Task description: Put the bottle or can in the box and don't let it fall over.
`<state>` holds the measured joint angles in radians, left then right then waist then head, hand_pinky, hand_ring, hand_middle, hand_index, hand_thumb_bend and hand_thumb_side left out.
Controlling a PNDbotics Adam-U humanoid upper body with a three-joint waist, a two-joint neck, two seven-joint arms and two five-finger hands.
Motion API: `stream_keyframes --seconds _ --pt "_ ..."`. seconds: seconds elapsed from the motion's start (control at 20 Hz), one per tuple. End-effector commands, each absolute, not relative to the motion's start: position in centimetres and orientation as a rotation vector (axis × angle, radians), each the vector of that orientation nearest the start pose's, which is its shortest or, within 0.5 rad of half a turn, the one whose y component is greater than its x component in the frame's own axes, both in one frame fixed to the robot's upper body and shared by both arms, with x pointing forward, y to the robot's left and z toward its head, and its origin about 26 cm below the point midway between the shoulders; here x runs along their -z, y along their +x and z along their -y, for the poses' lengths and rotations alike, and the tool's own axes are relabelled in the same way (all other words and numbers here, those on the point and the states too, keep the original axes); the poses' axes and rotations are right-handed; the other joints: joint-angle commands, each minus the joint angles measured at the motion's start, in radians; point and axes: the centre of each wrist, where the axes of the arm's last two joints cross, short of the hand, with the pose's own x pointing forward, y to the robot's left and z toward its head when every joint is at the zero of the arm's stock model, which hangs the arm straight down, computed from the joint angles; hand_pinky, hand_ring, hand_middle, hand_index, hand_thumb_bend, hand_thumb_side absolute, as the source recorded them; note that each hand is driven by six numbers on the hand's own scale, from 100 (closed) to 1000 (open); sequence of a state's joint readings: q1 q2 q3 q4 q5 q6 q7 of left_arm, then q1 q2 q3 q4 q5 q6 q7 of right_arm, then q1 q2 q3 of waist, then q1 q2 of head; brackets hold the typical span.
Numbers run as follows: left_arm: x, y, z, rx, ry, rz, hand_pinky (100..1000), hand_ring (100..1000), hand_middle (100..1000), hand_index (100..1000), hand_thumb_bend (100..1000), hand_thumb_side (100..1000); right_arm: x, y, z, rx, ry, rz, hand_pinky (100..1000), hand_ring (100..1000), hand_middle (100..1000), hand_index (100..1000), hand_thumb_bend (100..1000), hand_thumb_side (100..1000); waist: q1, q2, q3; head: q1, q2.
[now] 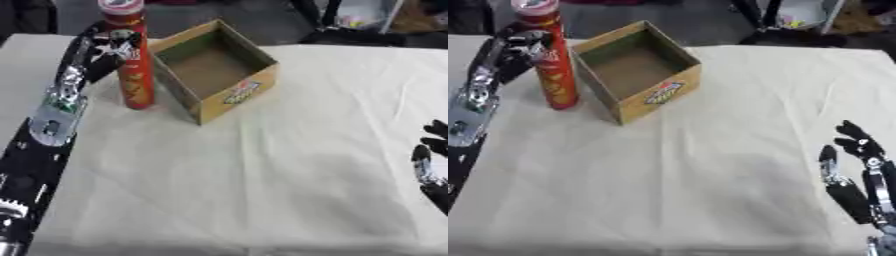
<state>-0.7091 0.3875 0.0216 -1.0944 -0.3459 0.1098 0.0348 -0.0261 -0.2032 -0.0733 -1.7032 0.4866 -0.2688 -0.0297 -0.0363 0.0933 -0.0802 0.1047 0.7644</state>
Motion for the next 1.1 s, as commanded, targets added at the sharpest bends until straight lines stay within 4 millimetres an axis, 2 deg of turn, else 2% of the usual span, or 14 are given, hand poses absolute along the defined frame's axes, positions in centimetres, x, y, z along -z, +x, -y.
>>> stream_keyframes --seconds 0.05,0.4,0.5,0.6,0.65,0.7,0.75,0.8,0.85,0.9,1.1 --pt "-14.6 45.0 -31.7 0.483 0.711 1.642 903 883 907 963 508 685 -4.9 28.3 30.4 -0.56 -0.599 1.93 841 817 858 960 100 730 0.005 -0.015 -0.002 0.002 0.006" --pt "-13.8 45.7 -32.8 0.56 0.729 1.609 904 885 909 955 478 666 -4.9 28.3 30.4 -0.566 -0.591 1.928 842 819 858 960 100 723 0.004 -0.015 -0.006 0.004 0.006" --pt "-13.5 45.9 -32.9 0.567 0.706 1.619 905 886 910 933 400 622 -4.8 28.4 30.3 -0.568 -0.586 1.928 842 819 859 961 100 722 0.003 -0.016 -0.007 0.007 0.006" --pt "-13.1 46.0 -32.9 0.569 0.674 1.628 905 886 910 897 250 510 -4.8 28.4 30.3 -0.571 -0.58 1.927 842 819 859 961 100 720 0.001 -0.016 -0.009 0.009 0.006" --pt "-13.0 46.0 -32.9 0.574 0.661 1.632 905 887 909 854 149 396 -4.8 28.4 30.3 -0.571 -0.578 1.927 842 819 859 961 100 718 0.001 -0.016 -0.009 0.01 0.006" --pt "-12.7 46.0 -32.8 0.581 0.642 1.639 905 886 908 830 100 325 -4.8 28.4 30.3 -0.571 -0.578 1.926 842 820 859 961 100 716 0.001 -0.016 -0.009 0.01 0.006" --pt "-12.4 46.0 -32.7 0.584 0.617 1.645 903 884 905 759 100 166 -4.7 28.4 30.3 -0.57 -0.577 1.925 842 820 859 961 100 712 0.001 -0.016 -0.009 0.009 0.006" --pt "-12.1 46.0 -32.7 0.581 0.589 1.649 902 882 902 723 100 133 -4.7 28.4 30.3 -0.569 -0.577 1.924 842 820 860 962 100 709 0.0 -0.016 -0.009 0.008 0.006" --pt "-11.9 45.9 -32.7 0.574 0.566 1.652 902 882 902 723 100 133 -4.7 28.4 30.3 -0.568 -0.577 1.923 842 820 860 962 100 709 0.0 -0.016 -0.009 0.008 0.006" --pt "-11.6 45.8 -32.7 0.562 0.545 1.658 898 876 890 659 100 214 -4.7 28.4 30.3 -0.568 -0.576 1.923 842 820 860 962 100 703 0.0 -0.017 -0.009 0.007 0.006" --pt "-11.5 45.4 -32.4 0.487 0.482 1.718 896 869 875 560 100 378 -4.7 28.4 30.4 -0.564 -0.578 1.921 842 820 860 962 100 699 -0.001 -0.017 -0.009 0.004 0.006"
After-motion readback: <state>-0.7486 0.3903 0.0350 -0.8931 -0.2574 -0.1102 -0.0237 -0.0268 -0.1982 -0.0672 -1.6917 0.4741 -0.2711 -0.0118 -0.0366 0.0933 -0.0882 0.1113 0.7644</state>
